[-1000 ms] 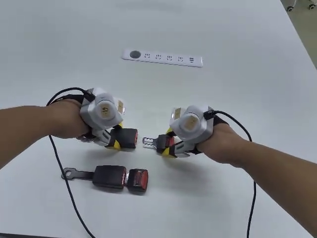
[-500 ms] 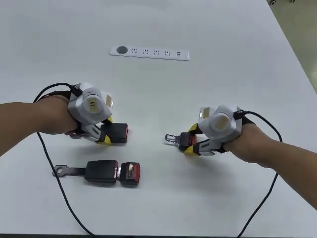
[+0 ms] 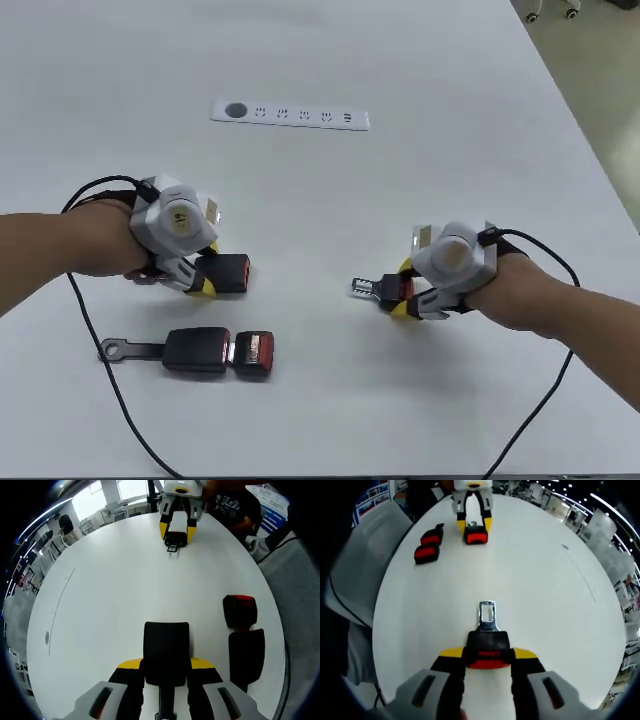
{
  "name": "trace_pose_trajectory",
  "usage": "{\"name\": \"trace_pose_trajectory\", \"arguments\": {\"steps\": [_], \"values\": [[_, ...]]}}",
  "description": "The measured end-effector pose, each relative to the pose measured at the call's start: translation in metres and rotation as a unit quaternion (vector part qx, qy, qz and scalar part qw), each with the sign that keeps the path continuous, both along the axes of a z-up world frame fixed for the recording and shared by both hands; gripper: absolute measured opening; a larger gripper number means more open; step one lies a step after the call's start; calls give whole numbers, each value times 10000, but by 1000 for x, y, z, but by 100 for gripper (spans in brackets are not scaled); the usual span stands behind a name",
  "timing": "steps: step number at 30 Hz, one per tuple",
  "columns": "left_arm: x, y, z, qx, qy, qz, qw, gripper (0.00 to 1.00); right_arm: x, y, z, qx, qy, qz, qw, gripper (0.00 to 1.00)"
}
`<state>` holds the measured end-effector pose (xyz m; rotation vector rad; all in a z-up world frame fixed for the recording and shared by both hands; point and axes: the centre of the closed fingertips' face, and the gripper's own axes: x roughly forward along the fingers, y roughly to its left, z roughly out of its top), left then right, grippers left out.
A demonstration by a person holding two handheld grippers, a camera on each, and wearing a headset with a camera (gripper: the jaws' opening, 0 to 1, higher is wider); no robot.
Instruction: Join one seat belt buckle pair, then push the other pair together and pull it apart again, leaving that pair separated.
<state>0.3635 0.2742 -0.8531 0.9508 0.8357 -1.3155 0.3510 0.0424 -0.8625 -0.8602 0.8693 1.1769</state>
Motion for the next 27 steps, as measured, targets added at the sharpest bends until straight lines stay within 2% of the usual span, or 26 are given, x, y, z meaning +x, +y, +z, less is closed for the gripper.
{"name": "trace_pose_trajectory", "arguments": {"steps": [2, 6, 8, 11, 12, 13, 14, 15, 16, 19, 20, 21, 23, 24, 27], "values": [[-1, -2, 0, 161, -102, -82, 9998, 33, 1, 0, 1, -127, -60, -29, 9999, 39], [-1, -1, 0, 227, -193, 17, 9996, 33, 2, 1, 1, -363, -172, 67, 9992, 40], [0, -1, 1, 245, -290, 105, 9992, 34, 6, 2, 1, -428, -278, 17, 9987, 42], [2, 3, 2, 445, -518, 147, 9976, 38, 8, 4, 2, -406, -342, -47, 9986, 46], [1, 5, 3, 447, -499, 205, 9975, 40, 9, 3, 3, -424, -380, -108, 9983, 47], [2, 7, 6, 405, -520, 304, 9974, 41, 10, 3, 3, -438, -435, -121, 9980, 53], [4, 11, 11, 347, -603, 420, 9967, 41, 13, 3, 8, -418, -652, -165, 9969, 58], [6, 14, 17, 323, -691, 477, 9959, 42, 13, 4, 12, -347, -670, -217, 9969, 61], [8, 17, 26, 194, -732, 753, 9943, 43, 13, 8, 19, -99, -716, -416, 9965, 63], [3, 16, 48, -331, -666, 1259, 9892, 45, 7, 13, 34, 270, -763, -634, 9947, 63], [0, 16, 60, -552, -695, 1449, 9855, 47, 0, 16, 40, 435, -780, -667, 9938, 64], [-5, 17, 67, -656, -711, 1499, 9840, 49, -4, 17, 44, 539, -785, -726, 9928, 65], [-20, 20, 76, -792, -677, 1539, 9826, 54, -20, 21, 46, 822, -559, -929, 9907, 66], [-29, 23, 80, -885, -657, 1602, 9809, 55, -27, 21, 47, 842, -540, -1009, 9899, 66], [-47, 33, 84, -979, -650, 1775, 9771, 57, -41, 26, 53, 975, -618, -1028, 9880, 68]]}}
